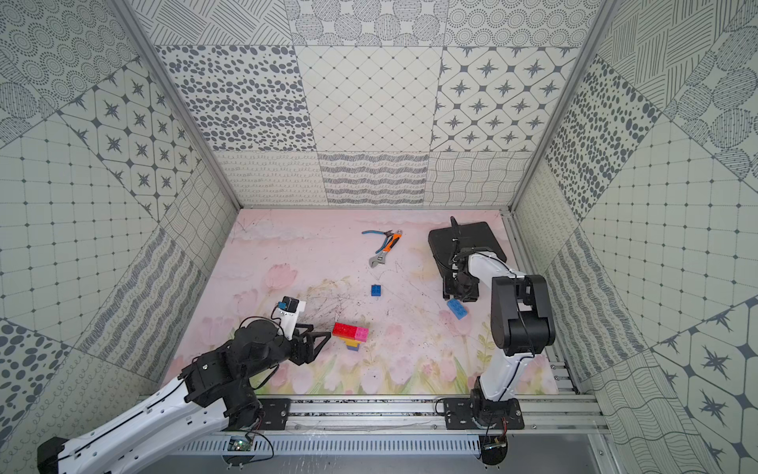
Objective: Assemble a spoon with lego
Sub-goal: Move the lego brick at the center of the board.
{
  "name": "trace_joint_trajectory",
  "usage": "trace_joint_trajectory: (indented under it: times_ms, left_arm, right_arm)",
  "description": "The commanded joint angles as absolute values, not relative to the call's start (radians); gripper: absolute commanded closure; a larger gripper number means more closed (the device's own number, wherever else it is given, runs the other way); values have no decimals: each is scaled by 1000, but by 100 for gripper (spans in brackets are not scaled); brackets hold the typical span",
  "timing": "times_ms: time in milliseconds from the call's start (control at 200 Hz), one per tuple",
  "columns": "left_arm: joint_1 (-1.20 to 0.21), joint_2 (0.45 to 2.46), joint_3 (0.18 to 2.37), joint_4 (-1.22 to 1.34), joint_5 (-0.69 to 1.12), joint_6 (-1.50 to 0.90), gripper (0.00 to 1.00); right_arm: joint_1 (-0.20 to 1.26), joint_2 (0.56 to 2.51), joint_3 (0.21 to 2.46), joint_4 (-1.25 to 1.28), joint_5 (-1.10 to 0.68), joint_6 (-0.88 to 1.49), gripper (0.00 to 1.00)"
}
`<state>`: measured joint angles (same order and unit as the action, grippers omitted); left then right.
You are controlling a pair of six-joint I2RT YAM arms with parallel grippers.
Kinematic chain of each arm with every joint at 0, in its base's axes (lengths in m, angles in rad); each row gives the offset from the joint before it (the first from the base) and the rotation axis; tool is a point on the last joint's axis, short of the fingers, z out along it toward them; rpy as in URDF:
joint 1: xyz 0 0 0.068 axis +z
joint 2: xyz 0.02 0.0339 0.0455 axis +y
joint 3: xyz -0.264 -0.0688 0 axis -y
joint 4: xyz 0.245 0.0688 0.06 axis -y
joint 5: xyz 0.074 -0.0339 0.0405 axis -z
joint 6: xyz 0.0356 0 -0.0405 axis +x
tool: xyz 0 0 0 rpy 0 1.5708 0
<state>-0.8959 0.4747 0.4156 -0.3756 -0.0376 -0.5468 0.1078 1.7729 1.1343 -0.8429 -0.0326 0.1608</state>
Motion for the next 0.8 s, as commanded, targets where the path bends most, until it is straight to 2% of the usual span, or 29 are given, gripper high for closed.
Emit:
trace_joint_trajectory:
  times_ms: [0,360,605,725,795]
  left_arm:
    - [-909,456,419,-393,-61,-538,25]
    - [-909,417,408,-406,-45,-543,23]
    - [-909,438,389,-341,-20,-551,13]
    - [-910,480,396,-300,-5,-544,12]
    - [-910,504,406,-287,3,-536,12]
  right_arm:
    - [157,1733,1119,-872,-20,166,37]
    - [192,1658,1032,-903,14,234,34]
    - [201,1566,994,-924,-53,269,22]
    - [215,1566,966,-907,-61,288,22]
    - [237,1592,968,-912,-55,292,25]
